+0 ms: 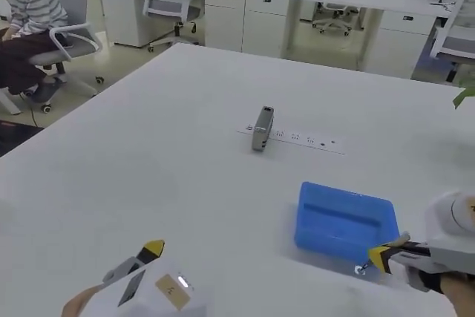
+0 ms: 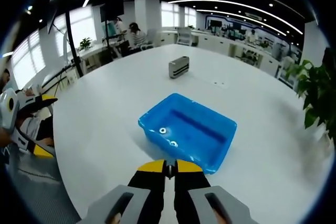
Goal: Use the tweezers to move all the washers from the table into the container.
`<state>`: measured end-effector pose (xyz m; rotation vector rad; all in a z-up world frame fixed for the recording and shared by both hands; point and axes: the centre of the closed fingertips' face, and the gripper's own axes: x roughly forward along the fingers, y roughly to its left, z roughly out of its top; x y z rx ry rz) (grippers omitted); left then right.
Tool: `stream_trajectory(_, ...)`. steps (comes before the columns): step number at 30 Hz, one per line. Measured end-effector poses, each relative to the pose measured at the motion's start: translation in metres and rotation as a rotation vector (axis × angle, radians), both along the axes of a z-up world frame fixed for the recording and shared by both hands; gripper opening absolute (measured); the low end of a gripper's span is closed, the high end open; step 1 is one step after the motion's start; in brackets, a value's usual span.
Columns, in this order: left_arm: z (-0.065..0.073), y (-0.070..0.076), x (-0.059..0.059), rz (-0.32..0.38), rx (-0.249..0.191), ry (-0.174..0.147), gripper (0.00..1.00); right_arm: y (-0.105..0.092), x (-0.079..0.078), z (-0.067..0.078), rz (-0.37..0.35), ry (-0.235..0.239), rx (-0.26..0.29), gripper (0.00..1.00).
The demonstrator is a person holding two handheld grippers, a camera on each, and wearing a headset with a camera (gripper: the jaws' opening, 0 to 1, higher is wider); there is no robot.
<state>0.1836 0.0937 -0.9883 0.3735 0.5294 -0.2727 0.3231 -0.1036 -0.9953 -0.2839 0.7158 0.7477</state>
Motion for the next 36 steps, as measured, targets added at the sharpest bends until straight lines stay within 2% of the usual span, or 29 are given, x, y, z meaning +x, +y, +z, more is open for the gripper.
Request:
stream_trajectory(3, 0.001, -0.004, 0.0, -0.013, -0.021, -0.001, 0.92, 0.0, 0.005, 0.007, 0.0, -0.02, 0.007, 0.01)
stream_trajectory(9, 0.001, -0.004, 0.0, -0.014, -0.025, -0.002, 0.93, 0.001, 0.015, 0.02, -0.009, -0.051, 0.027, 0.01)
stream_trajectory(11, -0.001, -0.004, 0.0, -0.013, -0.021, 0.006, 0.93, 0.002, 0.018, 0.023, -0.008, -0.06, 0.025, 0.01)
stream_trajectory(20, -0.004, -0.004, -0.001, -0.016, -0.01, 0.02, 0.93, 0.006, 0.031, 0.023, -0.005, -0.079, 0.009, 0.01)
stream_trajectory(24, -0.005, -0.004, -0.001, -0.017, -0.009, 0.026, 0.93, 0.008, 0.039, 0.017, -0.014, -0.082, -0.003, 0.01)
stream_trajectory(29, -0.008, -0.005, -0.002, -0.023, -0.003, 0.04, 0.92, 0.007, 0.049, 0.002, -0.039, -0.058, -0.017, 0.01)
stream_trajectory(31, -0.009, -0.005, -0.002, -0.023, -0.003, 0.046, 0.92, 0.007, 0.056, -0.011, -0.038, -0.043, -0.033, 0.01)
stream_trajectory(33, -0.01, -0.004, -0.002, -0.02, -0.001, 0.05, 0.92, 0.008, 0.056, -0.021, -0.021, -0.017, -0.057, 0.02)
stream_trajectory(36, -0.01, -0.004, -0.002, -0.018, -0.002, 0.051, 0.92, 0.007, 0.058, -0.034, 0.012, -0.002, -0.101, 0.02)
